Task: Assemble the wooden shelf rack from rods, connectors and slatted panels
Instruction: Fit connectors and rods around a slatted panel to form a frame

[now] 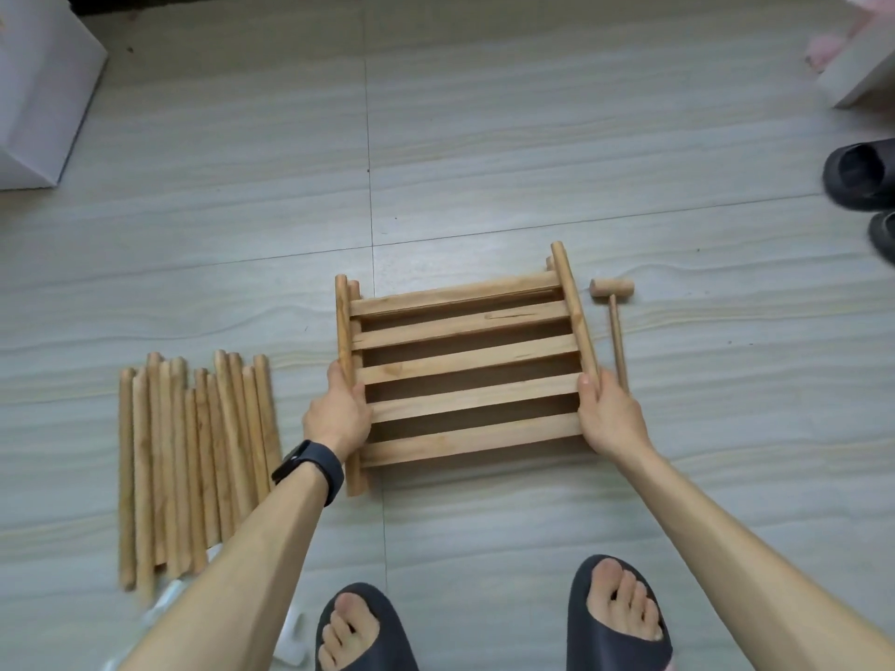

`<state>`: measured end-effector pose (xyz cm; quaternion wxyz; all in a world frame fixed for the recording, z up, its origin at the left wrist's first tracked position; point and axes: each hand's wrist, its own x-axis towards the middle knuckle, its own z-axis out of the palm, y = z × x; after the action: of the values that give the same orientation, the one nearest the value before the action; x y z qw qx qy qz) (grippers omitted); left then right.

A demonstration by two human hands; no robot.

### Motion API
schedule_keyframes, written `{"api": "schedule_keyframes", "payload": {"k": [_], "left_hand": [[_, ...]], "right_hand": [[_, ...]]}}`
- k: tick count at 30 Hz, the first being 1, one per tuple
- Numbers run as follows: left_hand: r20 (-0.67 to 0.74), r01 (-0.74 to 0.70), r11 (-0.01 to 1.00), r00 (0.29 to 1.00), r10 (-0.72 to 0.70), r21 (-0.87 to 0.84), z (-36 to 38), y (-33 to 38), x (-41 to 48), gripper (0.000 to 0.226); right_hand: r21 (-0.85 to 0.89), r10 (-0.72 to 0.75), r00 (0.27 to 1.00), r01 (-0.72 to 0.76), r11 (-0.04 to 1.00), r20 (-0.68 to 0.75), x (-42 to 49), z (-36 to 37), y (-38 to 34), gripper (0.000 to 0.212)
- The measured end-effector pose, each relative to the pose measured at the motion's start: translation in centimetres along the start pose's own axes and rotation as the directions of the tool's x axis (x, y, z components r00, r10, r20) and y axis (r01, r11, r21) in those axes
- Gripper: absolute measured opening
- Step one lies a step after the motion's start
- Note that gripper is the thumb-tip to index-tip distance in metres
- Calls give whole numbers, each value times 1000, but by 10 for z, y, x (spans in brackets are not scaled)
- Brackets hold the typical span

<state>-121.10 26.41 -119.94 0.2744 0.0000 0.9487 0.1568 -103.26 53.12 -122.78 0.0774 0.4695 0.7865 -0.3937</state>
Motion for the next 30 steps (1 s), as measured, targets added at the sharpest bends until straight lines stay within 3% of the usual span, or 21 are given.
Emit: {"api": "schedule_keyframes", "payload": {"k": [4,7,10,16,21,25,30], "left_hand": [[-7,45,988,999,-47,-144,0,4,-3,38],[103,170,916,985,-141,-363,-12,9,1,47],[158,187,889,979,-132,-418,-31,16,8,49],[123,-36,955,990,75,-294,-73,78,-3,44],[218,-300,934,915,339,-191,-51,170,-35,34],[336,-454,884,820,464,-111,23,239,-77,36],[487,-529,846,722,492,-71,125,272,-145,41]], "right_hand": [[23,-21,998,22,999,-57,-6,3,0,42],[102,52,994,-43,994,-93,-8,4,-3,43],[233,56,993,-32,972,-101,-12,1,-5,38],[413,72,977,16,911,-199,-27,-33,5,34],[512,252,915,-59,857,-316,-55,-81,72,29],[573,466,797,-190,797,-384,-94,-109,154,30],[601,640,639,-329,728,-426,-146,-133,252,28]]}}
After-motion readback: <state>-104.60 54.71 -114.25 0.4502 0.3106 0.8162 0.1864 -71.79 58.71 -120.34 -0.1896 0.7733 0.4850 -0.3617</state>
